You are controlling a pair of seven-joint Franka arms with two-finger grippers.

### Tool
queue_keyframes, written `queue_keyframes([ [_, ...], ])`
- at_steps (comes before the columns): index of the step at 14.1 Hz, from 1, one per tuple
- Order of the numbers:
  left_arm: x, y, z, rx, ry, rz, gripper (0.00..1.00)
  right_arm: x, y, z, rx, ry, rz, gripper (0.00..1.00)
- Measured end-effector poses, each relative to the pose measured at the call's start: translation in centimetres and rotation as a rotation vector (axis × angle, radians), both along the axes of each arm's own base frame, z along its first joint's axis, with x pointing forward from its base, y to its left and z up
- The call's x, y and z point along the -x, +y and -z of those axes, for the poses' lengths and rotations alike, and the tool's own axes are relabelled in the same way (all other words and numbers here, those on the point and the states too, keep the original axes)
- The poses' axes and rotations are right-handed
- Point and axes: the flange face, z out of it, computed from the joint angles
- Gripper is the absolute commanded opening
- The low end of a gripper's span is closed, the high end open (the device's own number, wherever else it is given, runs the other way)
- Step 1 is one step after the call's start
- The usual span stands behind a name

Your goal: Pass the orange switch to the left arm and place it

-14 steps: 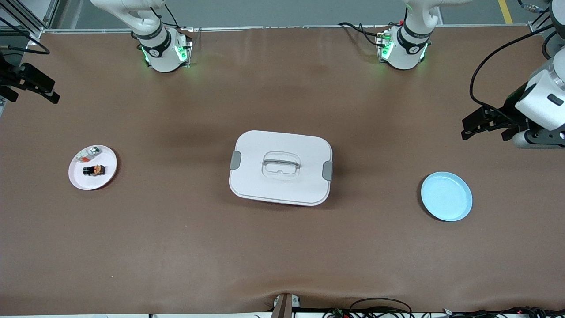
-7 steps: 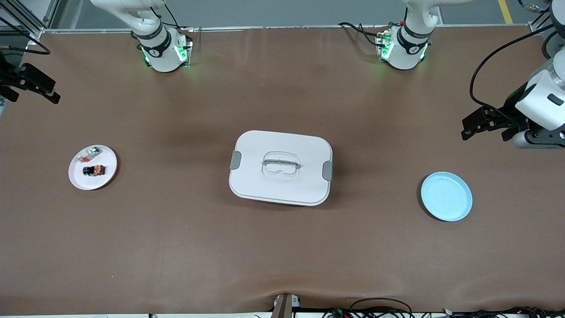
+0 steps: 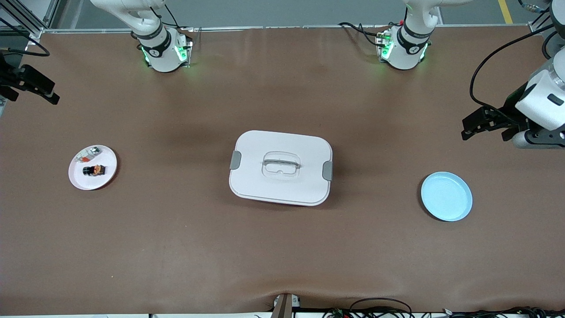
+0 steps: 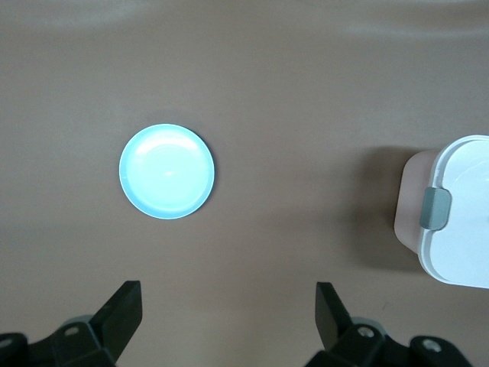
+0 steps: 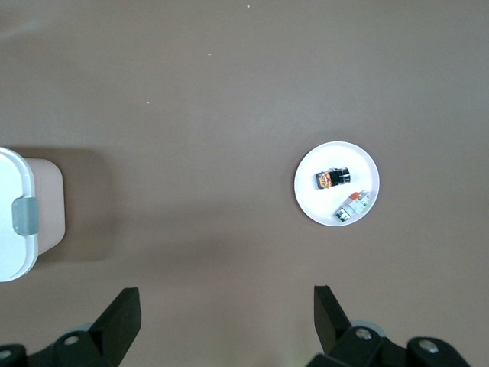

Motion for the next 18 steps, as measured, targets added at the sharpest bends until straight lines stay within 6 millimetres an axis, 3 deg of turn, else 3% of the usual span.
queue_keyframes([
  [3,0.0,0.0,0.0,0.0,0.0,0.0,1.0,-0.2,-1.4,0.7,0.001,0.016,-0.019,1.0],
  [12,0.0,0.0,0.0,0.0,0.0,0.0,1.0,-3.9,-2.6,8.1,0.002,0.141,-0.039,1.0],
  [18,0.0,0.0,0.0,0.0,0.0,0.0,1.0,-4.9,-4.4,15.3,0.098,0.18,-0.079,1.0],
])
